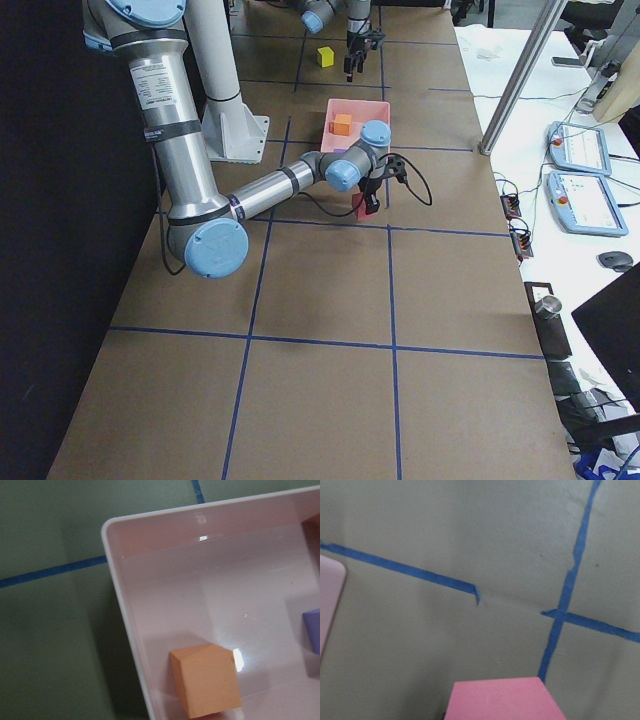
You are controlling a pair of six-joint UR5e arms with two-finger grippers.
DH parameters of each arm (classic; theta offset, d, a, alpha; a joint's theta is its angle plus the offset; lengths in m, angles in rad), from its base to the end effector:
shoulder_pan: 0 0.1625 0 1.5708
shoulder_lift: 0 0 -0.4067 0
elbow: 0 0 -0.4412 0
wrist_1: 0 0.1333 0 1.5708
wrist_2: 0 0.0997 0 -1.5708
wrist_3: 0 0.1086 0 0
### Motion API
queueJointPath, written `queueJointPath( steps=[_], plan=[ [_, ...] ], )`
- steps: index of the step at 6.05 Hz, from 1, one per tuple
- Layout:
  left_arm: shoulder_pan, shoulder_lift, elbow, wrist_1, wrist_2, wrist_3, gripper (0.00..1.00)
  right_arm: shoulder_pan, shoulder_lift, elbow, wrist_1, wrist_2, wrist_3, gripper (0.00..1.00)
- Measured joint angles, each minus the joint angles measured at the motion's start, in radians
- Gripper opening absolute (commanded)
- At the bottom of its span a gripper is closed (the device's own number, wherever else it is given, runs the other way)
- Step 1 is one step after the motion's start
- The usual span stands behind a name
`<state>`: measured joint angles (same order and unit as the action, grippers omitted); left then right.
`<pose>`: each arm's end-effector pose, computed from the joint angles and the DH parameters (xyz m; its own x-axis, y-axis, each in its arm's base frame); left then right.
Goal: Place blocks into pink bin with both arms
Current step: 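Carry the pink cube into the pink bin and release it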
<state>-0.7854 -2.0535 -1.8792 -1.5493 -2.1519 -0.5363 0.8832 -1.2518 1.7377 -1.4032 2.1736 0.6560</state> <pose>0.3960 -0.5002 0.2048 0.5354 0.4808 -0.6944 -0.2726 0.8765 0.3967 -0.3579 -0.5488 0.3531 0.6385 -0.2511 0.7275 0.1445 0.9676 0.2072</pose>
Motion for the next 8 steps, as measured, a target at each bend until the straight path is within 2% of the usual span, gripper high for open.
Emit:
queueJointPath(
  steps=[1,2,4,5,6,8],
  plan=[
    [-0.056,0.089,-0.037,-0.001,-0.041,0.126,1.00,-0.003,0.080,0.037,-0.116,0.003,0.060,0.28],
    [-0.100,0.190,-0.074,-0.006,-0.056,0.242,1.00,-0.017,0.151,0.056,-0.185,0.004,0.155,0.29],
    [-0.173,0.376,-0.128,-0.031,-0.063,0.448,1.00,-0.093,0.279,0.057,-0.228,-0.018,0.409,0.35],
    [-0.185,0.460,-0.148,-0.085,-0.063,0.488,1.00,-0.144,0.345,0.052,-0.273,-0.063,0.507,0.52],
    [-0.189,0.546,-0.156,-0.172,-0.063,0.500,1.00,-0.203,0.418,0.033,-0.329,-0.132,0.600,0.99],
    [-0.190,0.686,-0.153,-0.357,-0.061,0.487,1.00,-0.266,0.515,-0.031,-0.360,-0.224,0.735,1.00]
  ],
)
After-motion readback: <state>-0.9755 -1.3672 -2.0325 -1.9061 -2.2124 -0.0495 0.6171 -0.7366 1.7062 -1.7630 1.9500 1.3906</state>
